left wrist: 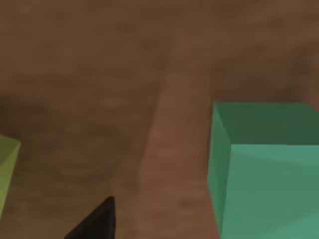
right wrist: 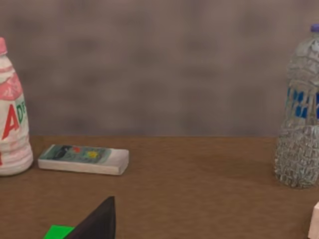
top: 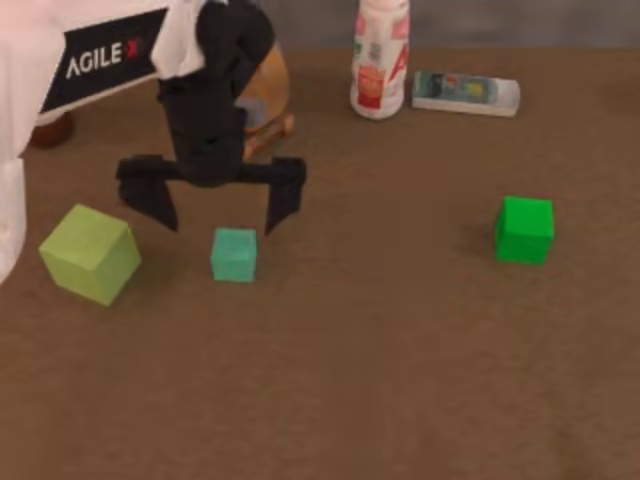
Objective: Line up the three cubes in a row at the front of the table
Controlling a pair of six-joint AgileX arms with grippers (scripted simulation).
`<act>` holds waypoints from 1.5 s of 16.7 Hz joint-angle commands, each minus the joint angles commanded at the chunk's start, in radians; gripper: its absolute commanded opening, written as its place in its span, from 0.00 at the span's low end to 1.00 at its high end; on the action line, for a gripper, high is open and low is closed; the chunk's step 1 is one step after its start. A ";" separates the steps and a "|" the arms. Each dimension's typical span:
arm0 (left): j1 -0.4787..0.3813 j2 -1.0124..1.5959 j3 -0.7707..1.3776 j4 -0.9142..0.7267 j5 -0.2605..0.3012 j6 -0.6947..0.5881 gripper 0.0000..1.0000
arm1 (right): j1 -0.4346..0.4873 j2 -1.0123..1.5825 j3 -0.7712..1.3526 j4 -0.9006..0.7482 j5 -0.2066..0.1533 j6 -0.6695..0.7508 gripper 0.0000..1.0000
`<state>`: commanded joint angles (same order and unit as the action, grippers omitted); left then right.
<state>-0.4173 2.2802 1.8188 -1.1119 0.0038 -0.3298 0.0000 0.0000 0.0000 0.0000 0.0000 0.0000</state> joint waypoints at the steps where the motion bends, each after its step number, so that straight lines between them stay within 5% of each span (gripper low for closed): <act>1: 0.000 0.014 -0.023 0.040 0.000 0.000 1.00 | 0.000 0.000 0.000 0.000 0.000 0.000 1.00; 10: -0.002 0.084 -0.131 0.218 0.001 -0.001 1.00 | 0.000 0.000 0.000 0.000 0.000 0.000 1.00; 23: -0.002 0.084 -0.131 0.218 0.001 -0.001 0.02 | 0.000 0.000 0.000 0.000 0.000 0.000 1.00; 25: -0.002 0.084 -0.131 0.218 0.001 -0.001 0.00 | 0.000 0.000 0.000 0.000 0.000 0.000 1.00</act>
<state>-0.4188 2.3640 1.6874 -0.8942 0.0048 -0.3308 0.0000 0.0000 0.0000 0.0000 0.0000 0.0000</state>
